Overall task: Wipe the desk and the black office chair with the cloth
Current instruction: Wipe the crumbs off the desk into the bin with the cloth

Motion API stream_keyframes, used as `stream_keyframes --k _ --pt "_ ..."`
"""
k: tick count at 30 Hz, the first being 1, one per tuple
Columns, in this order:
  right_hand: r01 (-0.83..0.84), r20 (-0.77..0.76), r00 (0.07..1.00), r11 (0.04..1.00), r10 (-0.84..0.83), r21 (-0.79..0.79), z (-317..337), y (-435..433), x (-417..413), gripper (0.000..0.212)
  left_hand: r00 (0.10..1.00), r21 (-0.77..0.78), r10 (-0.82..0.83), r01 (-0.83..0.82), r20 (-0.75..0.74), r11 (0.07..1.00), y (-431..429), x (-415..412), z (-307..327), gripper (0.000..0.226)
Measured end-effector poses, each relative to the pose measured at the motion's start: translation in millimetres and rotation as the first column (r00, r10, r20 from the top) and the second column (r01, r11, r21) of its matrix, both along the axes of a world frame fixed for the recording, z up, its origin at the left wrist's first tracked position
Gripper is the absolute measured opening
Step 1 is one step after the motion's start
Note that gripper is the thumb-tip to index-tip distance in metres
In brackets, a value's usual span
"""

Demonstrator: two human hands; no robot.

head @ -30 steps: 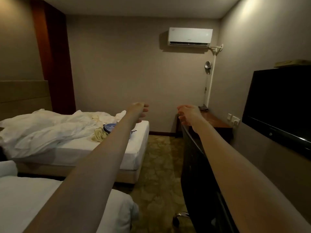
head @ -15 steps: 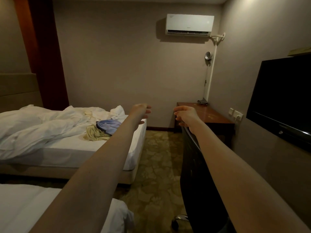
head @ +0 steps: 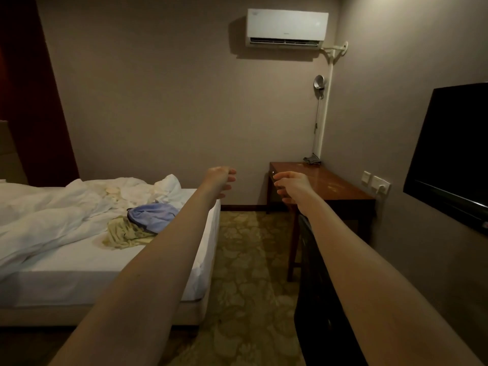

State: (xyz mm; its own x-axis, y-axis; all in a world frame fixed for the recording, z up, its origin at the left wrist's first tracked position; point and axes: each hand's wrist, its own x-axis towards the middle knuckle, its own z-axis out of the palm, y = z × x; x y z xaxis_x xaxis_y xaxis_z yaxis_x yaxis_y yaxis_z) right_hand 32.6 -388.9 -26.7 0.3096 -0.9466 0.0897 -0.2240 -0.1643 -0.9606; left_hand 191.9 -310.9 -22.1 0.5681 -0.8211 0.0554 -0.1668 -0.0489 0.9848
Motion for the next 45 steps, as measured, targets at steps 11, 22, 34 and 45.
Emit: stream_keyframes --k 11,22,34,45 --pt "0.023 -0.02 1.0 0.999 -0.023 0.038 -17.1 -133.9 68.8 0.018 0.999 0.029 -0.034 0.035 -0.04 0.999 -134.4 60.8 -28.1 0.029" --pt "0.044 -0.033 0.998 0.999 -0.044 -0.016 -2.7 -333.5 126.4 0.02 0.998 0.012 -0.052 0.052 -0.03 0.999 -322.6 109.4 -2.9 0.032" --pt "0.05 -0.005 0.999 0.998 -0.05 0.039 -29.0 -503.3 188.9 0.019 0.996 0.058 -0.08 0.082 -0.025 0.995 -489.1 172.1 -16.4 0.032" --pt "0.108 0.022 0.994 0.993 -0.11 0.044 -24.9 -676.4 306.2 0.021 0.991 0.076 -0.132 0.133 -0.008 0.988 -669.0 285.1 -4.0 0.033"
